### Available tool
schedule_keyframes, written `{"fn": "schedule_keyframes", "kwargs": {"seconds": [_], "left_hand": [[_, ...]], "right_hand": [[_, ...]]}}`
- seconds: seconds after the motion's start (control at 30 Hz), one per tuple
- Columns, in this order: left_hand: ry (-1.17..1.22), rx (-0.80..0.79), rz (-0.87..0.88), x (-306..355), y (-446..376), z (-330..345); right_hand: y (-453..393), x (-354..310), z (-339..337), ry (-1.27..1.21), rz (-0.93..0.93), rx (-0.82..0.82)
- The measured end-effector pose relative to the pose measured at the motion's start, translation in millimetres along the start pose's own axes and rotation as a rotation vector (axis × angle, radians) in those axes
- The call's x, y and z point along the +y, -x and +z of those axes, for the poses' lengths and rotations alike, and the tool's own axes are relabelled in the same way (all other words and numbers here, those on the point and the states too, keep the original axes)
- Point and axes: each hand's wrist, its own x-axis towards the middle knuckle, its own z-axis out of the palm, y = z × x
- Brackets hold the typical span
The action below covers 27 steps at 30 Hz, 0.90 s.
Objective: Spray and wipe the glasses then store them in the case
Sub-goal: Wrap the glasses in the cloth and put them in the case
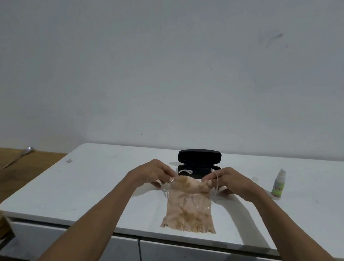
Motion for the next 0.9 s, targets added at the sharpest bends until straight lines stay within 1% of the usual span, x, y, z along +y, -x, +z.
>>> {"fn": "schedule_keyframes", "kwargs": {"seconds": [0.13,0.23,0.3,0.37,0.43,0.57,0.67,0.73,0.8,0.9], "left_hand": [[-0.087,-0.063,-0.01,8,5,6],[-0.179,-0.12,-0.011,14,7,10],[-0.195,-0.103,-0.007,14,7,11],[-0.172,-0.046,0.008,10,5,11],[-0.123,0.013,0.024,4,5,10],[-0.077,0.176,0.029,-6,19,11],[-0.074,0.266,0.02,-10,31,13],[-0.113,0.287,0.005,-13,44,17],[-0.158,0.273,0.017,-15,60,24],[-0.204,0.19,0.087,-14,86,38]], "right_hand": [[8,-8,3,0.032,-0.016,-0.033],[9,-10,2,-0.026,0.034,-0.075],[9,-10,1,-0.047,0.068,-0.067],[10,-10,3,-0.043,0.073,-0.032],[12,-9,7,-0.047,0.052,0.041],[18,5,8,-0.068,-0.005,0.28],[31,14,7,-0.02,0.036,0.408],[48,16,10,0.045,0.06,0.445],[65,17,14,0.154,0.051,0.417],[88,12,29,0.304,-0.037,0.306]]}}
